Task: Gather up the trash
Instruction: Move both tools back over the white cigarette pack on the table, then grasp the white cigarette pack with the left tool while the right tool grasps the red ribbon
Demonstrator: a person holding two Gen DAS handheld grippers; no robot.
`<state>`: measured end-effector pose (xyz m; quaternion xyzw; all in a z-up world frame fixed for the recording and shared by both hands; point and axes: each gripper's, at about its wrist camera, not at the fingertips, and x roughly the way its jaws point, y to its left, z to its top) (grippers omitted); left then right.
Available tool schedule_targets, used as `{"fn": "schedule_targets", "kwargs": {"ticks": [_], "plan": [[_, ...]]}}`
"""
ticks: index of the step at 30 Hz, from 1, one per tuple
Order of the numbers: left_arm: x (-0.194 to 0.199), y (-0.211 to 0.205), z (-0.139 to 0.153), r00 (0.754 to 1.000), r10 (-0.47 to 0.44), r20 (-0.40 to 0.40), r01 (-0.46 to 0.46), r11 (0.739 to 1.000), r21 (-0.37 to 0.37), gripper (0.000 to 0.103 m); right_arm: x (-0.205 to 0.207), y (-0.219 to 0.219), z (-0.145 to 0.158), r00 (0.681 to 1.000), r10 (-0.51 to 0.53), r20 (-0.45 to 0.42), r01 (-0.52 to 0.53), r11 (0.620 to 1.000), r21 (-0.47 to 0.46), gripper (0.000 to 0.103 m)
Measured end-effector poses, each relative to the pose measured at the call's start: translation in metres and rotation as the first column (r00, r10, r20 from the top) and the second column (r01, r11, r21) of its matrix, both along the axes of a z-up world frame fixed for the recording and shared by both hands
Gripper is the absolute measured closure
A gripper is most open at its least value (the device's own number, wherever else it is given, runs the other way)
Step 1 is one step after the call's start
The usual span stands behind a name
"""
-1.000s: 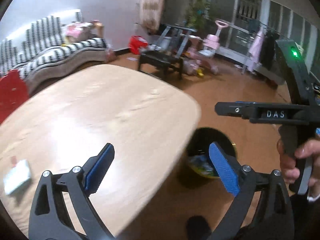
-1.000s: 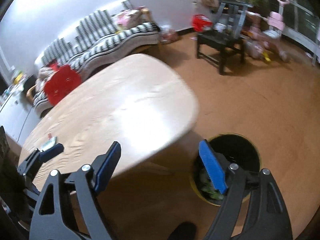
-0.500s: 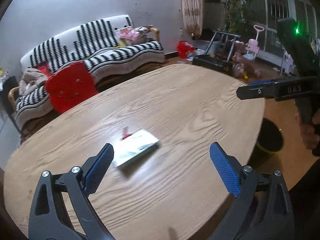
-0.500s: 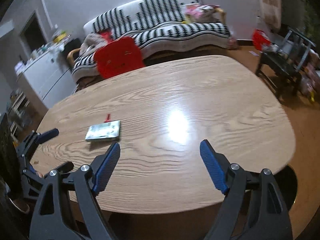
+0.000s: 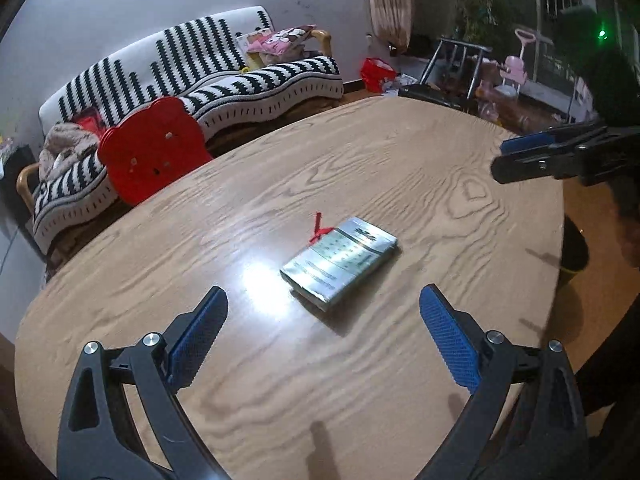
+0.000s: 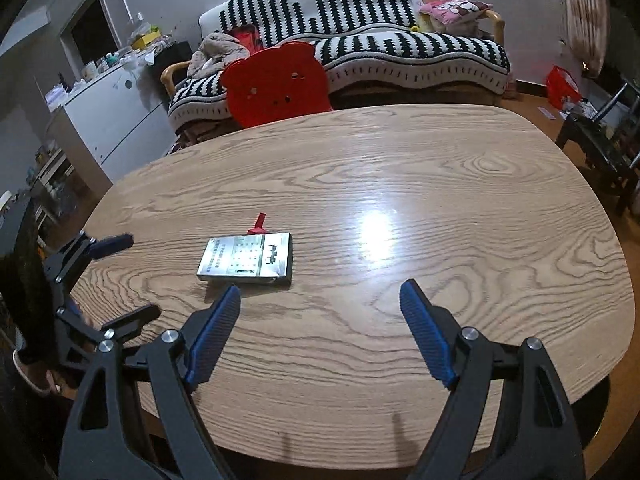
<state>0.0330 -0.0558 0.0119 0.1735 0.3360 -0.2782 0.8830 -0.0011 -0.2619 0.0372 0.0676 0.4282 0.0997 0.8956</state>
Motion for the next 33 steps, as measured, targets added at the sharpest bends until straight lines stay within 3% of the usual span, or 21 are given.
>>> {"fn": "schedule_targets", "kwargs": {"ticks": [7, 9, 13, 19, 20, 21, 23, 30, 33], "plan": [[0.035, -0.021, -0.027, 0.991, -0.106, -0.081, 0.108, 0.994, 0.023, 0.009, 0.009, -0.008, -0.014, 0.999, -0.005, -0.032, 0.005, 1.0, -0.013, 0.024], [0.047, -0.029, -0.037, 0.989, -0.109, -0.097, 0.115, 0.992, 0.053, 0.009, 0.011, -0.009, -0.017, 0.999, 0.0, -0.041, -0.001, 1.0, -0.014, 0.024], [0.065, -0.038, -0.048, 0.981, -0.116, -0.156, 0.122, 0.992, 0.027, 0.009, 0.014, -0.008, -0.022, 0.998, 0.021, -0.06, -0.023, 0.999, -0.027, 0.024], [0.072, -0.048, -0.061, 0.981, -0.113, -0.155, 0.126, 0.989, 0.073, 0.011, 0.017, 0.003, -0.027, 0.996, 0.062, -0.072, -0.065, 0.997, -0.038, 0.024], [0.071, -0.049, -0.062, 0.982, -0.111, -0.152, 0.124, 0.989, 0.08, 0.021, 0.018, 0.005, -0.028, 0.995, 0.068, -0.073, -0.071, 0.997, -0.04, 0.024], [0.07, -0.048, -0.062, 0.984, -0.108, -0.142, 0.119, 0.99, 0.077, 0.024, 0.019, 0.008, -0.029, 0.994, 0.076, -0.075, -0.079, 0.996, -0.043, 0.024], [0.071, -0.047, -0.06, 0.987, -0.084, -0.141, 0.095, 0.993, 0.075, 0.03, 0.021, 0.012, -0.03, 0.993, 0.085, -0.078, -0.089, 0.995, -0.046, 0.024], [0.048, -0.029, -0.042, 0.994, -0.036, -0.099, 0.043, 0.997, 0.068, 0.031, 0.037, 0.02, -0.035, 0.993, 0.078, -0.093, -0.082, 0.996, -0.036, 0.024], [0.038, -0.012, -0.033, 0.995, -0.003, -0.095, 0.009, 0.998, 0.064, 0.036, 0.048, 0.025, -0.041, 0.992, 0.074, -0.105, -0.077, 0.997, -0.026, 0.024]]}}
